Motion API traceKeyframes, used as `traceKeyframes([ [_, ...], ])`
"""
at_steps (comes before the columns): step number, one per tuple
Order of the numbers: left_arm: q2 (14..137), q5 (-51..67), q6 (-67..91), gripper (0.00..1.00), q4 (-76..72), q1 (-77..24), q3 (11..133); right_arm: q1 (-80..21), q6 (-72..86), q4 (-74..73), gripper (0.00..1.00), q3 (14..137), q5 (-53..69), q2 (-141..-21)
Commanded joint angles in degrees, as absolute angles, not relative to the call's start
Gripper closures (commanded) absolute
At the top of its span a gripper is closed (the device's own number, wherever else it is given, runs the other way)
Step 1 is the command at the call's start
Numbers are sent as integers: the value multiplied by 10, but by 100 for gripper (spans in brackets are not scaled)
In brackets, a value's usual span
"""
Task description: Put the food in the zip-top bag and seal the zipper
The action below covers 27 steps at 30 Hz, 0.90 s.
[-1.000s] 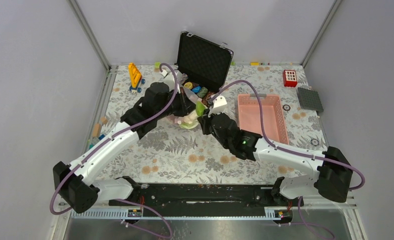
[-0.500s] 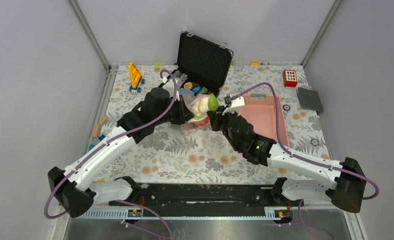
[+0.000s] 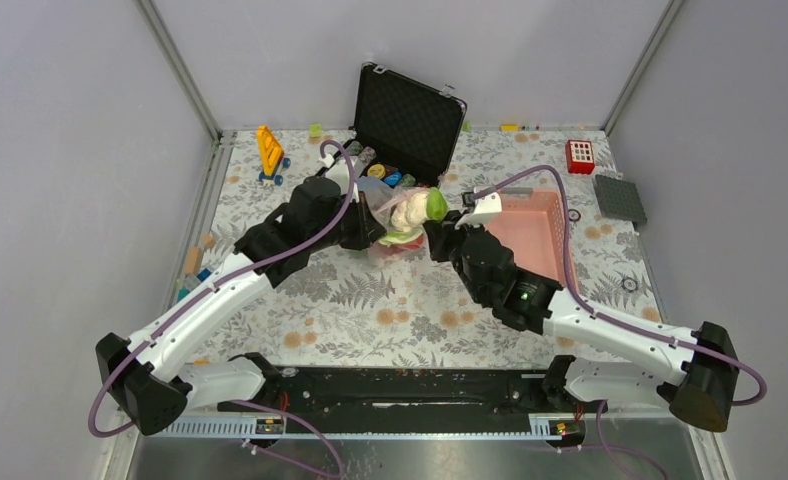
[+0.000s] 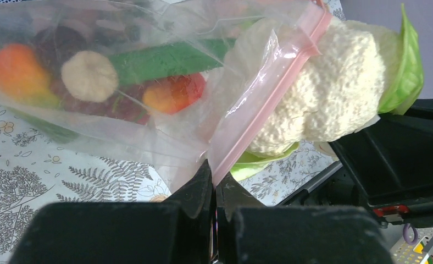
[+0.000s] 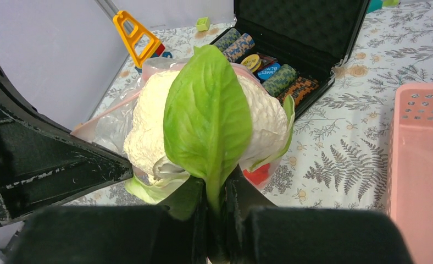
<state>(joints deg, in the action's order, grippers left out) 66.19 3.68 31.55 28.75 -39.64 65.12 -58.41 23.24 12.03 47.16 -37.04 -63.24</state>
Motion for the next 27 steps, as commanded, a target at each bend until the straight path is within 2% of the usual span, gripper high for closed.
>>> traceKeyframes([
  [1,656,14,309,100,318,-395,670,-551,267,130,100,488,-485,-606],
  [13,662,40,306,100,314,-395,667,-516,387,88,100,501,-481,-599],
  [20,675,53,318,100,285,-395,678,-516,316,160,100,504,-331,-625],
  [27,709,56,319,100,287,-395,722,-516,260,184,100,454,-292,-544],
])
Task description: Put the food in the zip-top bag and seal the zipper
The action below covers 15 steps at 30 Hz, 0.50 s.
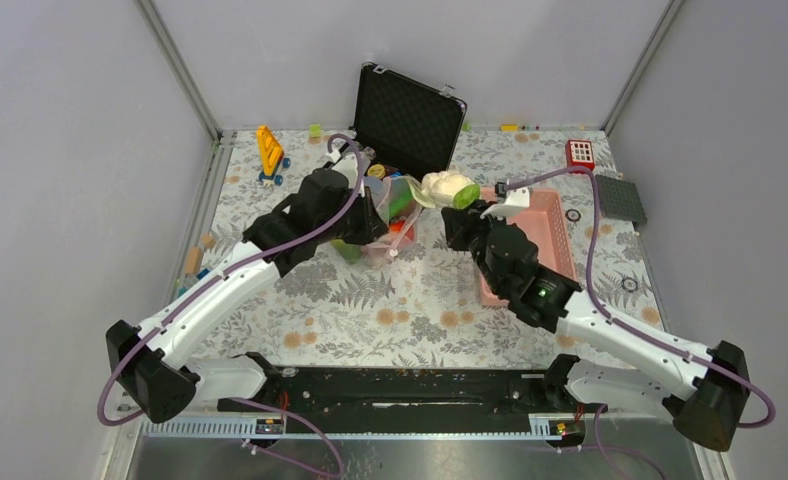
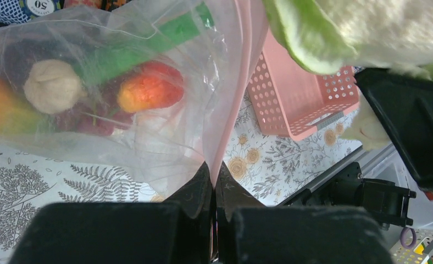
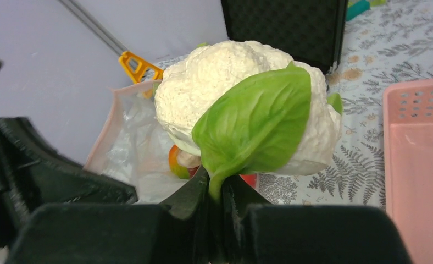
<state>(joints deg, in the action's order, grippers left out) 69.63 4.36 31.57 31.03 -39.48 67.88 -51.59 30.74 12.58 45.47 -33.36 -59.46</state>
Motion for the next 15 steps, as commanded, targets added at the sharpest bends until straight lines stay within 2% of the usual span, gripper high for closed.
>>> traceKeyframes([
  [1,713,53,319,100,293,-395,727,-516,245,182,100,452,-270,-536],
  [9,686,33,337,100,348,-396,750,-516,180,142,100,434,-133,-437],
  [15,641,-25,354,100,451,-406,792,-516,205,123,100,458,53,-411],
])
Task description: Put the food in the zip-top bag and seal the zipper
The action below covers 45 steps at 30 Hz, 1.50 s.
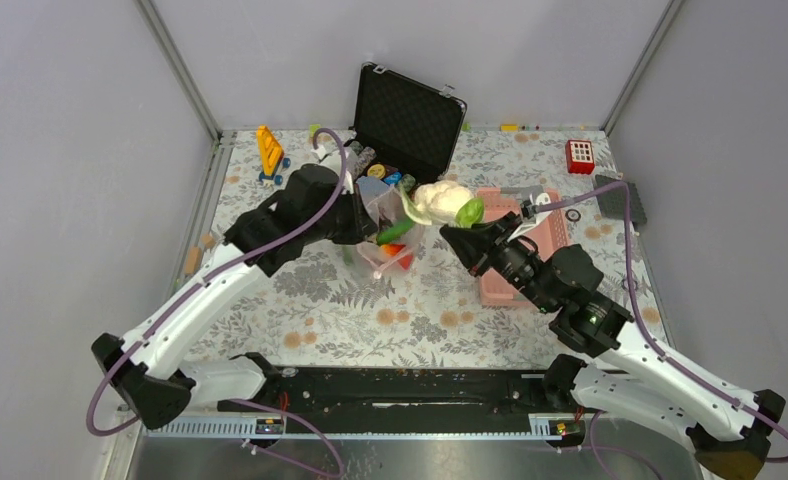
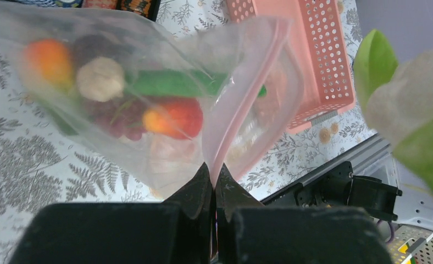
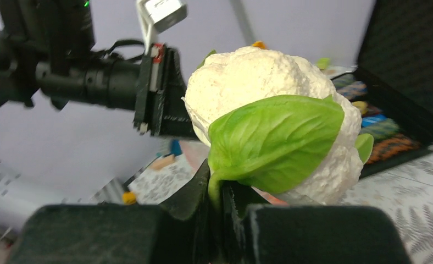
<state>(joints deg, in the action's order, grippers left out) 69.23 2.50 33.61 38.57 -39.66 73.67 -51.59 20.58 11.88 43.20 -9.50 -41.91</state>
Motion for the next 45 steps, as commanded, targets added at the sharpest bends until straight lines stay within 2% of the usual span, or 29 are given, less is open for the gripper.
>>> traceKeyframes([
  [1,633,-39,356,100,470,-409,799,-516,206,113,100,464,79,-412],
  [9,591,-162,360,100,606,-412,887,-516,241,143,100,453,162,-395],
  [14,609,-197,361,100,614,-412,911,-516,252,142,100,433,141,-386],
  [21,677,-100,340,100,512,-417,863,-516,252,112,100,415,86,-358],
  [26,735,-26,329,100,437,-421,820,-516,267,148,100,386,84,-361],
  [33,804,-20,331,100,417,-420,828,-515,288,279,100,362,187,-428],
  [37,802,-26,330,100,417,-420,829,-514,319,382,100,354,248,-479],
  [45,770,-8,329,100,420,-421,810,-486,369,511,100,346,295,-579],
])
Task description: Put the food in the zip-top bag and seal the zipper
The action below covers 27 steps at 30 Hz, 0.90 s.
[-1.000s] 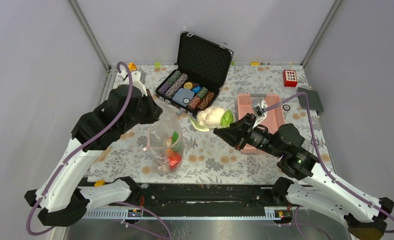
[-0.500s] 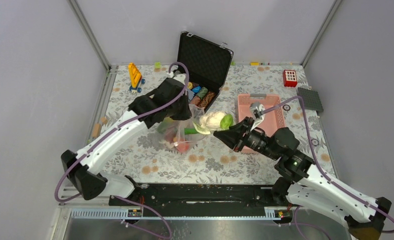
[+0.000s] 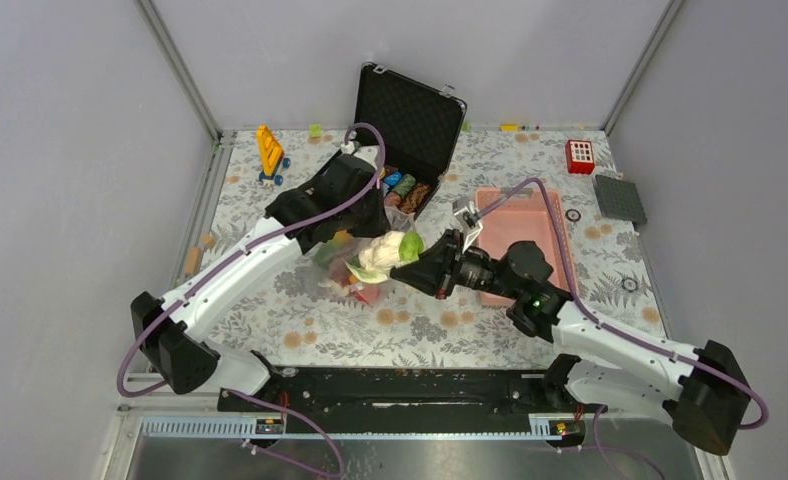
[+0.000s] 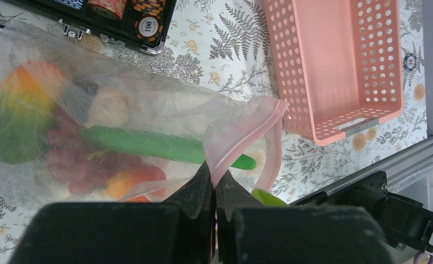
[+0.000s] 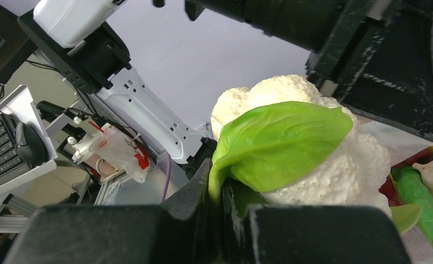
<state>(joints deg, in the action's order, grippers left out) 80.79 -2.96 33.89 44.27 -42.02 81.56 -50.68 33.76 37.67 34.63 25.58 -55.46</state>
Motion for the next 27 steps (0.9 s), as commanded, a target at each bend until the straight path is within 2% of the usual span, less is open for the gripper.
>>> traceKeyframes([
  [1,764,-4,329,100,419,-421,805,-480,372,516,100,345,291,-592],
  [7,740,-14,325,100,427,-421,795,-439,382,516,100,302,238,-645],
  [13,744,4,320,100,426,-420,797,-427,370,402,100,314,163,-681],
  [18,748,9,316,100,426,-420,795,-427,386,340,100,326,77,-654],
  [27,765,3,328,100,449,-423,803,-426,470,392,100,326,54,-616],
])
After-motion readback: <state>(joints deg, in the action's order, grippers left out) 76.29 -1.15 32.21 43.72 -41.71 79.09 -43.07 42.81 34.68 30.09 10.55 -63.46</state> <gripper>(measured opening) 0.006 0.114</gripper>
